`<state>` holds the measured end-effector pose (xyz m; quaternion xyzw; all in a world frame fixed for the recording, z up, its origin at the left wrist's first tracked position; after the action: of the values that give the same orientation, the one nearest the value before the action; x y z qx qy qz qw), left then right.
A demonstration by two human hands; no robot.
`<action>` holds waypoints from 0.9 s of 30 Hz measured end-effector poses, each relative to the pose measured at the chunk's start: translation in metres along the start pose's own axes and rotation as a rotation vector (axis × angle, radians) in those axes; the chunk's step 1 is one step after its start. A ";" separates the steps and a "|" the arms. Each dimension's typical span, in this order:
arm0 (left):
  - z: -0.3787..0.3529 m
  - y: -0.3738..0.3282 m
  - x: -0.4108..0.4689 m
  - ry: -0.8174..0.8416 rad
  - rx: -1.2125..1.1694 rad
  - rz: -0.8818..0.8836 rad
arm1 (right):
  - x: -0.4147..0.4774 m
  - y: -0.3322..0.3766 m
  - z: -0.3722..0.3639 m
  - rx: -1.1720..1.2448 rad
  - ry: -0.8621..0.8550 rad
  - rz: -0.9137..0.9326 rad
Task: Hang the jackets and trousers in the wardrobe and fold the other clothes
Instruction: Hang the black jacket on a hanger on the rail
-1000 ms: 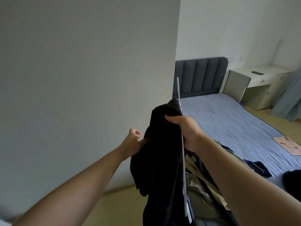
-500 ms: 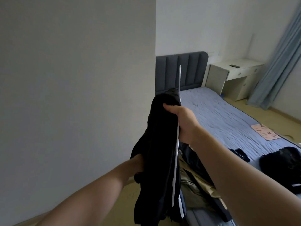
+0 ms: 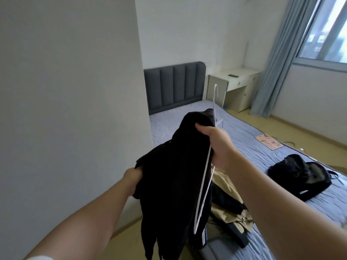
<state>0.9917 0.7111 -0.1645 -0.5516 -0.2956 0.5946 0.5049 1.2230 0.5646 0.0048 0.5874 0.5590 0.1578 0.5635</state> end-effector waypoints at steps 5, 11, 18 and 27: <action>0.027 -0.047 0.031 -0.215 -0.023 -0.235 | 0.008 0.015 0.018 -0.040 -0.125 0.071; 0.038 -0.059 0.049 -0.033 0.366 -0.259 | 0.022 0.016 0.025 -0.085 -0.141 0.107; 0.057 -0.036 0.051 -0.197 0.360 -0.052 | 0.038 0.017 0.024 -0.109 -0.187 0.145; 0.055 -0.039 0.046 -0.042 -0.203 0.018 | 0.051 0.017 0.026 -0.148 -0.289 0.175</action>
<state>0.9556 0.7775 -0.1334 -0.5900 -0.3600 0.5773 0.4347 1.2692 0.5988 -0.0121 0.6075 0.4058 0.1607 0.6636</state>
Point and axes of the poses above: each hand's wrist, its own x-axis towards the middle knuckle, its own z-axis out of the back of the hand, y = z × x, the point moved 3 cm from there along x, towards the middle knuckle, and after that the axes turned 11 degrees about -z, right-handed, at the moved point
